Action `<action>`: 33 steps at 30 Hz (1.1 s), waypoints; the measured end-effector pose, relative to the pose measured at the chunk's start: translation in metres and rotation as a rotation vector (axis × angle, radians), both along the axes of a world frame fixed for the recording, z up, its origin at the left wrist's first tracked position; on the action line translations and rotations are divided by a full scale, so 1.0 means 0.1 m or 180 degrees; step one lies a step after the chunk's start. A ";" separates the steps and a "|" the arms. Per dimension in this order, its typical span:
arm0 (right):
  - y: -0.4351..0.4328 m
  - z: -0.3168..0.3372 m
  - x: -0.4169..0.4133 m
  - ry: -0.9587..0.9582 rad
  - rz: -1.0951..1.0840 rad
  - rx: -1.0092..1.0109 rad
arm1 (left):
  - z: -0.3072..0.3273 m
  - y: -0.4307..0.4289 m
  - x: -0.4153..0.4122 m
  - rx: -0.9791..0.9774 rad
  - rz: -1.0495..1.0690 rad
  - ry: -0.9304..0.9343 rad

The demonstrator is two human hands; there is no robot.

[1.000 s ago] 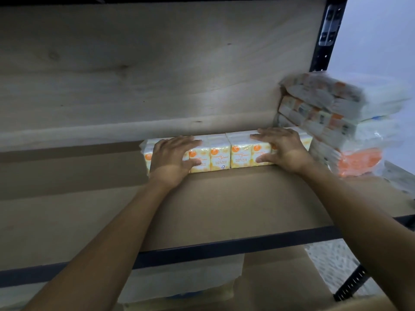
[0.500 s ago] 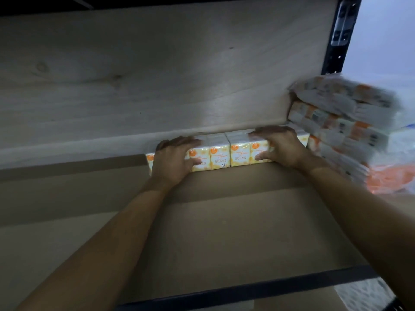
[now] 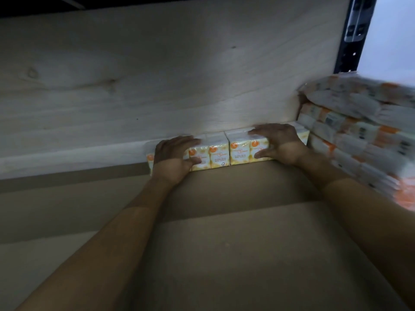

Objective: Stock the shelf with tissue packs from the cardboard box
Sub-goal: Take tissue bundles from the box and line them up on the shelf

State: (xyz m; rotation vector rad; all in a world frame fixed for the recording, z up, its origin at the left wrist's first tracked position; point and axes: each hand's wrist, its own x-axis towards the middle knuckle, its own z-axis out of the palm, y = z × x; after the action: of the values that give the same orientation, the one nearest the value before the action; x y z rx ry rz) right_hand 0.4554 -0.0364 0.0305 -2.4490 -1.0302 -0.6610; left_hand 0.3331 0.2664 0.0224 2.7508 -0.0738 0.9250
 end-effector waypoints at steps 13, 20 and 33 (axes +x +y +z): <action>-0.01 0.04 -0.02 0.0048 -0.0087 -0.0062 | -0.05 -0.01 0.09 -0.0068 0.0016 -0.0256; 0.06 0.15 -0.12 0.0154 -0.0394 -0.0555 | 0.03 -0.05 0.04 -0.0073 -0.0007 0.0046; -0.06 0.26 -0.55 0.0300 -0.0530 -0.0535 | 0.16 -0.19 -0.34 0.0271 0.0163 0.0695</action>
State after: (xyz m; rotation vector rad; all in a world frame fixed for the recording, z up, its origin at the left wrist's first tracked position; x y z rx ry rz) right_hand 0.4003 -0.0421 0.0567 -2.7062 -0.8845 -0.5227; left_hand 0.2993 0.2474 0.0386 2.9263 -0.0047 0.6416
